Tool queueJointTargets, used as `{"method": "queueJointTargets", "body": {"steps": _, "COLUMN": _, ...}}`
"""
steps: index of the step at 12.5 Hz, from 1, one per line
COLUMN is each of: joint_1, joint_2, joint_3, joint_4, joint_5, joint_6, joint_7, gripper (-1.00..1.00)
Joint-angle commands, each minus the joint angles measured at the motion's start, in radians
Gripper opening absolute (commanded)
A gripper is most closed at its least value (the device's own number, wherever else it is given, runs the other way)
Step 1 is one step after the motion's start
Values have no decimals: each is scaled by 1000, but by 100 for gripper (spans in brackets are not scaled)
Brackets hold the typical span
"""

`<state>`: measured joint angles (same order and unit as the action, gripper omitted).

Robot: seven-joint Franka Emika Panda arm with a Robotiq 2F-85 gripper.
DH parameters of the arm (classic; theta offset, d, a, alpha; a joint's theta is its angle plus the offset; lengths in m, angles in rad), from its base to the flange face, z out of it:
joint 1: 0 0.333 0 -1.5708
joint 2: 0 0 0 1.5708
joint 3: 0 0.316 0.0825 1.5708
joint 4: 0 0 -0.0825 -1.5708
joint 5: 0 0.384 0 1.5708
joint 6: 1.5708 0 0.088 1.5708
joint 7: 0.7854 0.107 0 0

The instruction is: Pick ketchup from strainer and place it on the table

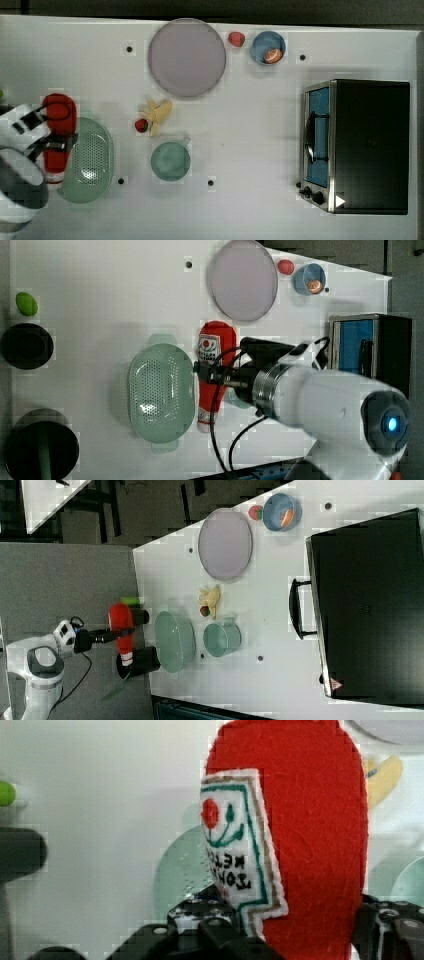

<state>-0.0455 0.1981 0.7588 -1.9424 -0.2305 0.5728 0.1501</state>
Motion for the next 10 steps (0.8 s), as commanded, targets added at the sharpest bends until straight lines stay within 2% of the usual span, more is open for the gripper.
{"method": "queueJointTargets", "body": {"steps": 1, "joint_1": -138, "joint_2": 20, "joint_3": -127, "joint_4": 18, "joint_5": 8, "joint_6": -24, "joint_7": -137, "gripper": 21}}
{"method": "queueJointTargets", "body": {"steps": 6, "joint_1": -238, "joint_2": 21, "joint_3": -266, "joint_4": 21, "joint_5": 7, "joint_6": 8, "joint_7": -206, "gripper": 21}}
{"method": "queueJointTargets", "body": {"steps": 10, "joint_1": -285, "joint_2": 16, "joint_3": -353, "joint_4": -12, "joint_5": 8, "joint_6": 19, "joint_7": -430, "gripper": 21}}
